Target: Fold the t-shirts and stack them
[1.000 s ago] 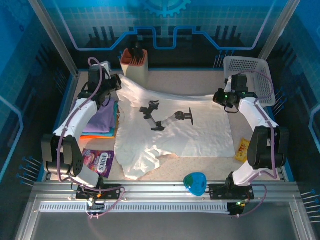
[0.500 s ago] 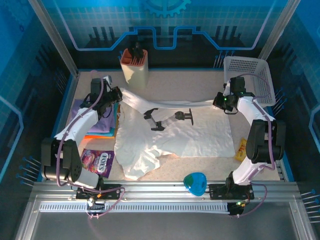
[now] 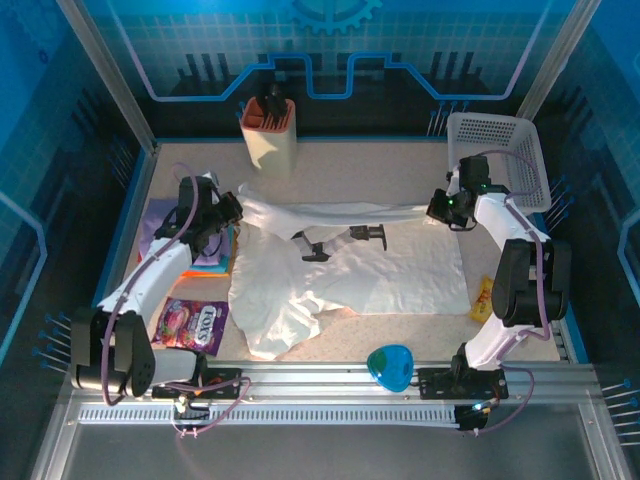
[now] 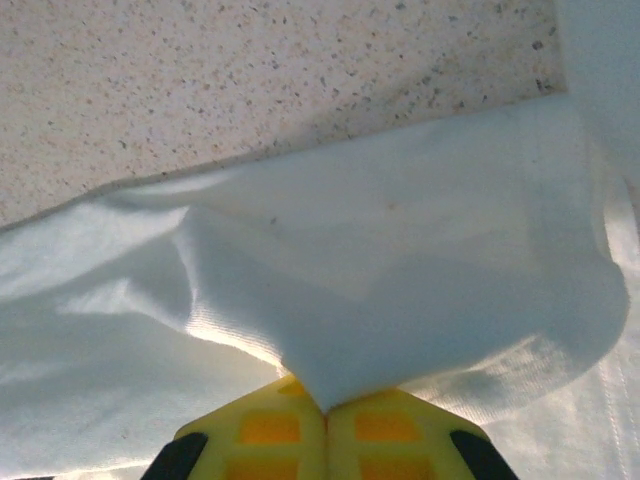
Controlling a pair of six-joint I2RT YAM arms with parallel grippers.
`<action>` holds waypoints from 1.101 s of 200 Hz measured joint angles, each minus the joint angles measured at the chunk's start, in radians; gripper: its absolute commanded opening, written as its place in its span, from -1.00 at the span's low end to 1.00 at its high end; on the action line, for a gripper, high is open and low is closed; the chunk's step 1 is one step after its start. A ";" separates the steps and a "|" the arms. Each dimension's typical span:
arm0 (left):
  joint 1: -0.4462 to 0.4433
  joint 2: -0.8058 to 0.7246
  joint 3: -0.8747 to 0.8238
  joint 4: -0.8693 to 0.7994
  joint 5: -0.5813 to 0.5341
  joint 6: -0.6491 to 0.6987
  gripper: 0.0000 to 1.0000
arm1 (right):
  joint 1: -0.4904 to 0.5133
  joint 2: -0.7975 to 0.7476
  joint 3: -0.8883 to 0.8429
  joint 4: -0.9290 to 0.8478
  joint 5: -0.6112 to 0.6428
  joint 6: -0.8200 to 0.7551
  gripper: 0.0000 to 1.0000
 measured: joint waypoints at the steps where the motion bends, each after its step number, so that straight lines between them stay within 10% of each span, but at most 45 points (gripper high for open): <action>1: -0.001 -0.001 -0.001 -0.001 0.000 -0.001 -1.00 | 0.000 0.000 0.000 -0.001 0.000 0.000 -0.89; 52: -0.016 -0.088 -0.070 -0.100 -0.033 -0.048 -0.79 | 0.005 0.011 0.002 -0.092 0.053 -0.019 -0.62; 100: -0.016 -0.101 -0.097 -0.249 -0.060 -0.085 -0.05 | 0.004 0.005 -0.012 -0.143 0.133 0.002 0.57; 220: -0.031 -0.129 -0.098 -0.301 0.009 -0.095 -0.02 | -0.153 0.062 0.007 -0.006 0.061 0.160 0.78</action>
